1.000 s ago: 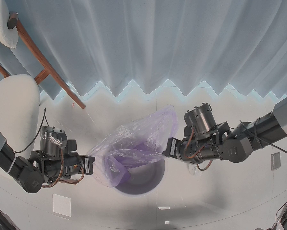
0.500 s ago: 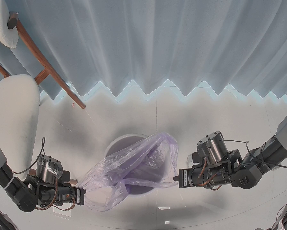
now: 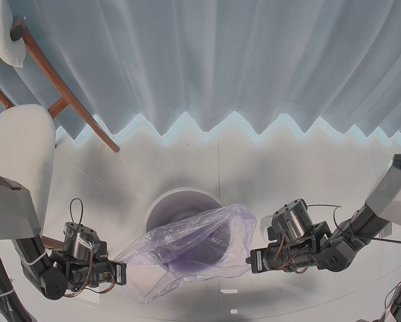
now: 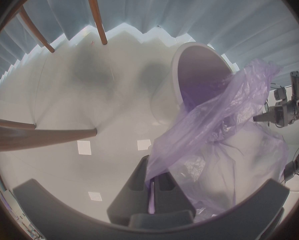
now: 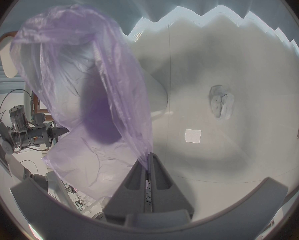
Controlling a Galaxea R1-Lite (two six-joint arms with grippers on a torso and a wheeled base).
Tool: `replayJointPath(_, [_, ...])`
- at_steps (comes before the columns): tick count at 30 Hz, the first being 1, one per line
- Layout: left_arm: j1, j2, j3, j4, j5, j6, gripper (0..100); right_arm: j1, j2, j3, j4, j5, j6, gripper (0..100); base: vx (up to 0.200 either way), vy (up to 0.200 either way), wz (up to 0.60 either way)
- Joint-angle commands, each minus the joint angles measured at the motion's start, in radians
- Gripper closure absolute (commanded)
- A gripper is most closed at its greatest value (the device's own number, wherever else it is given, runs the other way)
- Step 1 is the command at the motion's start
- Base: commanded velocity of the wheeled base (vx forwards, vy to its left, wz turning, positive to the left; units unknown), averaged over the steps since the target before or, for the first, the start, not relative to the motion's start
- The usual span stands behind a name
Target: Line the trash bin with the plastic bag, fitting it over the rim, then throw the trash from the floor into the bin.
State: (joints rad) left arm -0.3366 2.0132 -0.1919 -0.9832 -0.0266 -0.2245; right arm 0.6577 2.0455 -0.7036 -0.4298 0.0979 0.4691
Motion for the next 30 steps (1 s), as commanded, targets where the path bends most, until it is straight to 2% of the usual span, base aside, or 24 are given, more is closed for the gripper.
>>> replayJointPath(1, [0.007,0.160,-0.003,-0.100,0.011,-0.001,100,-0.029,0.071,-0.020,-0.004,-0.003,-0.009,100,0.000,0.000,0.00])
replayJointPath(4, [0.018,0.187,-0.003,-0.140,0.011,0.007,100,-0.047,0.088,-0.031,-0.004,-0.006,-0.024,100,0.000,0.000,0.00])
replayJointPath(9, [0.062,0.206,-0.008,-0.147,0.017,0.025,100,-0.081,0.125,-0.036,-0.006,-0.070,-0.076,100,0.000,0.000,0.00])
replayJointPath(13, [0.088,0.210,-0.011,-0.150,0.047,0.027,100,-0.095,0.130,-0.028,-0.026,-0.072,-0.106,100,0.000,0.000,0.00])
replayJointPath(22, [0.076,0.280,-0.090,-0.276,0.068,0.031,100,-0.095,0.174,-0.070,-0.096,-0.083,-0.106,100,0.000,0.000,0.00])
replayJointPath(28, [0.068,0.277,-0.077,-0.295,0.071,0.056,100,-0.096,0.170,-0.050,-0.098,-0.096,-0.103,100,0.000,0.000,0.00])
replayJointPath(30, [0.062,0.274,-0.072,-0.344,0.071,0.057,100,-0.095,0.160,-0.042,-0.106,-0.096,-0.103,100,0.000,0.000,0.00])
